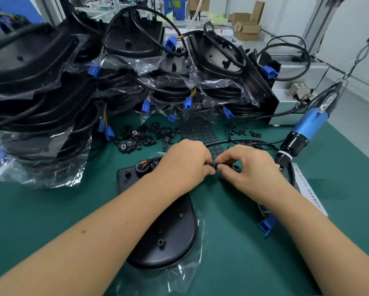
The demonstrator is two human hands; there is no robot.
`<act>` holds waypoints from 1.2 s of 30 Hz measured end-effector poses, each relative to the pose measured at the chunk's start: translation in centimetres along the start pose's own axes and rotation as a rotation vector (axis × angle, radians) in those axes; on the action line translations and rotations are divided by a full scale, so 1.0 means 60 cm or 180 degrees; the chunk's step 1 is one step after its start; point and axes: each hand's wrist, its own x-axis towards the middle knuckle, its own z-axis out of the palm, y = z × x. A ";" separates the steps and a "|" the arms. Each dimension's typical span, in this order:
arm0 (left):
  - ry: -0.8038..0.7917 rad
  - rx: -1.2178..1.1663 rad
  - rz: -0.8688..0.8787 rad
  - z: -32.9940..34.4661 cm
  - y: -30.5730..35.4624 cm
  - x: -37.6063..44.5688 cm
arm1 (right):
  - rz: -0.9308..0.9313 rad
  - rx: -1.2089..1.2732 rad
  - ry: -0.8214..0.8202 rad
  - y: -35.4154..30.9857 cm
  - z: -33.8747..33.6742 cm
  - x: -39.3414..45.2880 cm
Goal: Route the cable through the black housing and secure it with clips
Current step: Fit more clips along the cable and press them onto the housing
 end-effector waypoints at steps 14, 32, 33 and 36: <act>0.0052 0.0024 0.0118 0.002 -0.004 0.002 | -0.0205 -0.0363 0.0559 -0.015 0.005 -0.007; -0.0309 -0.0209 0.0034 -0.012 -0.003 -0.001 | -0.0274 -0.0577 0.0452 -0.016 0.006 -0.012; -0.0312 -0.0196 0.0018 -0.013 -0.003 -0.002 | -0.0222 -0.0447 0.0365 -0.015 0.005 -0.011; -0.0289 -0.0051 -0.0014 -0.012 0.000 -0.003 | -0.0056 -0.0094 0.0079 -0.012 -0.001 -0.004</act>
